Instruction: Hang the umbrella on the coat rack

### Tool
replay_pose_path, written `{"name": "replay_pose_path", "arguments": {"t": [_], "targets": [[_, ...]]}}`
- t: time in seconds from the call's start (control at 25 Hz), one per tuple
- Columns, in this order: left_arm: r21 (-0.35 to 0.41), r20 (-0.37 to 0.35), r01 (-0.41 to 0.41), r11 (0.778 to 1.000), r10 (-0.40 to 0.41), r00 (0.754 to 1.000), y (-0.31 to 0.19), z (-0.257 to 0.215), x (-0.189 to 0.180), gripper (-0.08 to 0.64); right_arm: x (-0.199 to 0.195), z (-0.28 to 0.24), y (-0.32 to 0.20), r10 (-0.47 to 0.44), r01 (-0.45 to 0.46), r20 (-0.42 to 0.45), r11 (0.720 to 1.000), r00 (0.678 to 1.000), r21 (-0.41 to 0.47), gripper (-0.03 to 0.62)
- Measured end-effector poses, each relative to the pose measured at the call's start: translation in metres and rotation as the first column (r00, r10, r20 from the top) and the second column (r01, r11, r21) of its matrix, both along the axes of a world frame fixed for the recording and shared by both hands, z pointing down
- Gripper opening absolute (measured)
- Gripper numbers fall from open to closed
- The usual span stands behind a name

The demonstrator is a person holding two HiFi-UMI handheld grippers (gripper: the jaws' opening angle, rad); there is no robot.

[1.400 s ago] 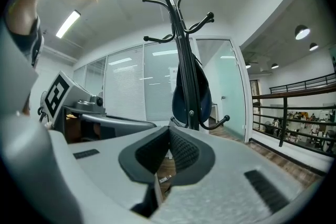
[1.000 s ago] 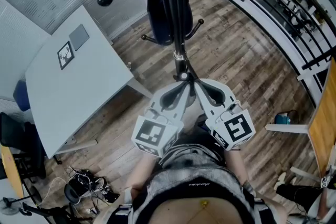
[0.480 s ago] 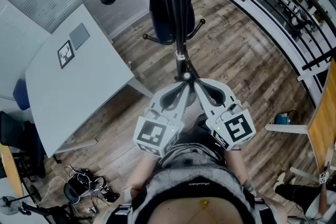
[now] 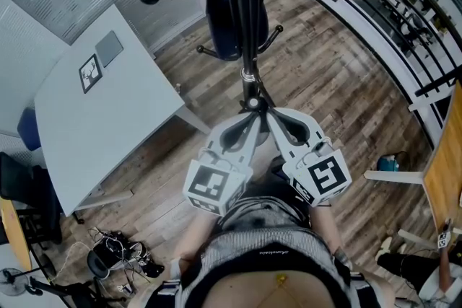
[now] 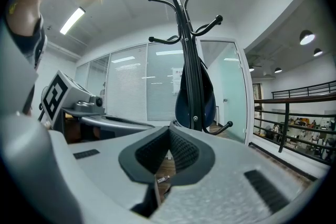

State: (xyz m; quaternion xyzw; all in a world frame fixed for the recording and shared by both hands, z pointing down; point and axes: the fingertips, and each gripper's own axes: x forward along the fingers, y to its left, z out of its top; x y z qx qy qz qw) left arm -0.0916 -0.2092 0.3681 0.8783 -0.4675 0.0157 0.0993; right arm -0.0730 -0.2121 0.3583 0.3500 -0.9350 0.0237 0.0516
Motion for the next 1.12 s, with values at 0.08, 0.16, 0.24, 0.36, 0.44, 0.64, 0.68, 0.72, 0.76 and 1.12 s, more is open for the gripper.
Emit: {"name": "replay_pose_path", "arguments": {"t": [0.08,0.16,0.24,0.36,0.44,0.64,0.68,0.72,0.76,1.12], "targets": [[-0.004,0.0,0.005,1.0,-0.005,1.0,-0.0009,-0.0013,-0.0004,0.012,0.0003,0.0002,-0.0003,0.0,0.0,0.0,1.0,1.0,-0.001,0.002],[-0.009,-0.001,0.008,1.0,-0.008,1.0,-0.0017,-0.001,0.0,0.012,0.0013,0.0012,-0.001,-0.002,0.002,-0.004,1.0,1.0,-0.002,0.002],[-0.009,-0.001,0.004,1.0,-0.004,1.0,-0.0013,0.0005,0.001,0.011,0.0022,0.0034,-0.0013,0.0,0.0,-0.013,1.0,1.0,-0.006,0.002],[-0.007,0.004,0.001,1.0,-0.001,1.0,-0.001,0.0004,0.0011,0.012,0.0025,0.0046,-0.001,0.004,-0.004,-0.018,1.0,1.0,-0.01,0.002],[-0.01,0.006,0.001,1.0,-0.001,1.0,-0.001,-0.0001,0.001,0.012,0.0026,0.0043,-0.0009,0.004,-0.004,-0.019,1.0,1.0,-0.011,0.002],[-0.014,0.006,0.003,1.0,-0.003,1.0,0.0016,-0.0011,0.0031,0.012,0.0051,0.0047,0.0022,0.007,-0.007,-0.029,1.0,1.0,-0.015,0.002],[-0.014,0.005,0.003,1.0,-0.003,1.0,0.002,-0.001,0.0032,0.012,0.0053,0.005,0.0026,0.007,-0.008,-0.031,1.0,0.999,-0.016,0.002],[-0.014,0.004,0.004,1.0,-0.004,1.0,0.0021,-0.0008,0.0027,0.012,0.0052,0.0054,0.0028,0.007,-0.008,-0.033,1.0,0.999,-0.017,0.002],[-0.015,0.003,0.005,1.0,-0.005,1.0,0.0021,-0.0004,0.0019,0.012,0.0047,0.0058,0.0029,0.007,-0.008,-0.034,1.0,0.999,-0.018,0.002],[-0.022,0.005,0.009,1.0,-0.009,1.0,0.0002,0.0012,0.0014,0.012,0.004,0.0074,0.0018,0.004,-0.004,-0.037,1.0,0.999,-0.018,0.002]]}}
